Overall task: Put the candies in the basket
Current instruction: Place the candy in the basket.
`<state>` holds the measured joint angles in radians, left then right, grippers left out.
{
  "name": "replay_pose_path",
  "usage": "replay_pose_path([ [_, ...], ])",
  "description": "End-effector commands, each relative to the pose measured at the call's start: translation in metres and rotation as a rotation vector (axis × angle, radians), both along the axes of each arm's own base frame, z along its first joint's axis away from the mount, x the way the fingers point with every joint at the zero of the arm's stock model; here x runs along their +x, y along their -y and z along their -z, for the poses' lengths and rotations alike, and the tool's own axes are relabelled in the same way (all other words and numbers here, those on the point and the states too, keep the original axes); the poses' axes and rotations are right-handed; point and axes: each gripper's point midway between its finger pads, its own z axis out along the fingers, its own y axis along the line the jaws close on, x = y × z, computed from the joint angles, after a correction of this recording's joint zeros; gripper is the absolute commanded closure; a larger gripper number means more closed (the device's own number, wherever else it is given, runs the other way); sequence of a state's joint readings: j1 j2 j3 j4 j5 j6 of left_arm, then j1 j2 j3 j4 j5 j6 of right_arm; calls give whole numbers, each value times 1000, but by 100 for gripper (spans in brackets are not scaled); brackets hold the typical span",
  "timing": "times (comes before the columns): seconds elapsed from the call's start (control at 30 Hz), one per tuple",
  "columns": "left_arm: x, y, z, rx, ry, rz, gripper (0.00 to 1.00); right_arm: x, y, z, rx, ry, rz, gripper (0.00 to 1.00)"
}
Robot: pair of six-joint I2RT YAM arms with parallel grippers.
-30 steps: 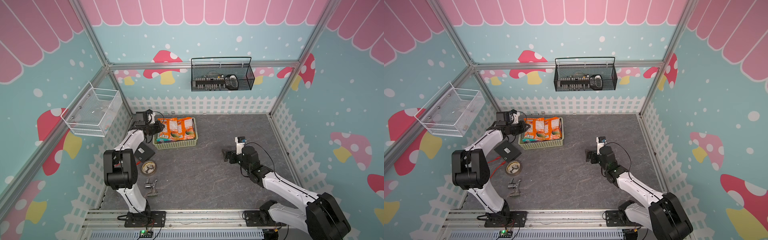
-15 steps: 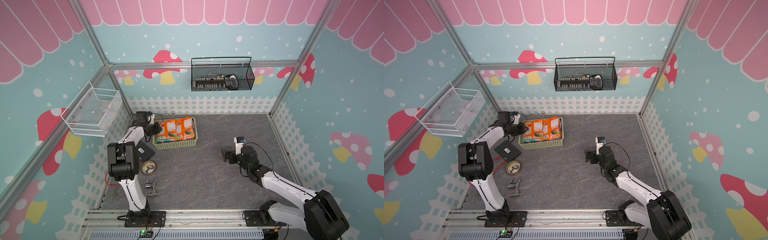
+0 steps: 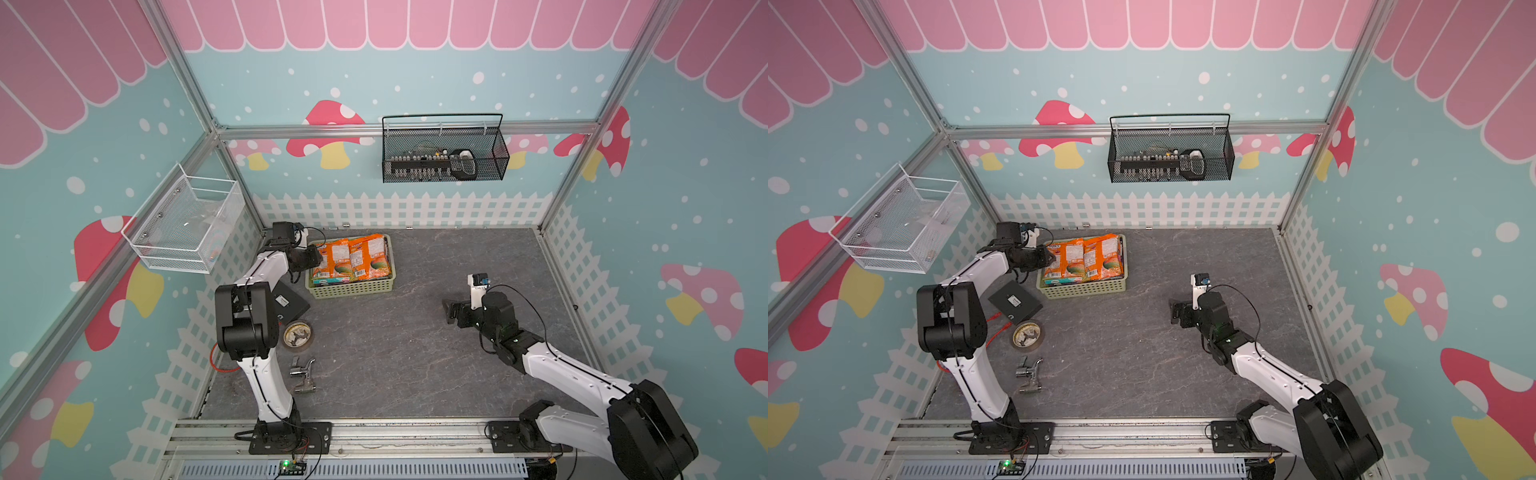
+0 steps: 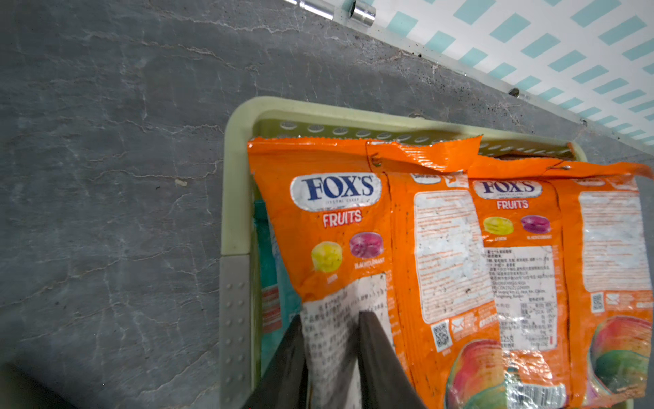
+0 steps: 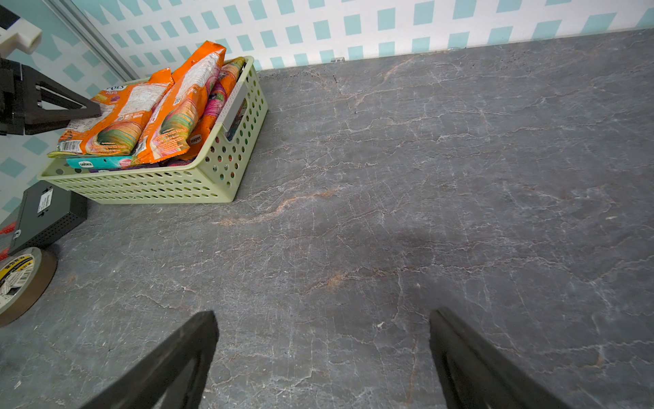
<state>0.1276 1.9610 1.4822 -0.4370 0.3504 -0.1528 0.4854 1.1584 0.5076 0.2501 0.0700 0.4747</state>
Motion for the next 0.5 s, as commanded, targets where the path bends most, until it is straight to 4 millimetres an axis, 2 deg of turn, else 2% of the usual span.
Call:
replay_pose_path([
  [0.0, 4, -7, -7, 18, 11, -11, 64, 1, -1, 0, -8, 10, -6, 2],
  [0.27, -4, -2, -34, -44, 55, -60, 47, 3, 3, 1, -22, 16, 11, 2],
  [0.47, -25, 11, -64, -71, 123, -84, 37, 4, 9, -4, -36, 51, 40, 2],
])
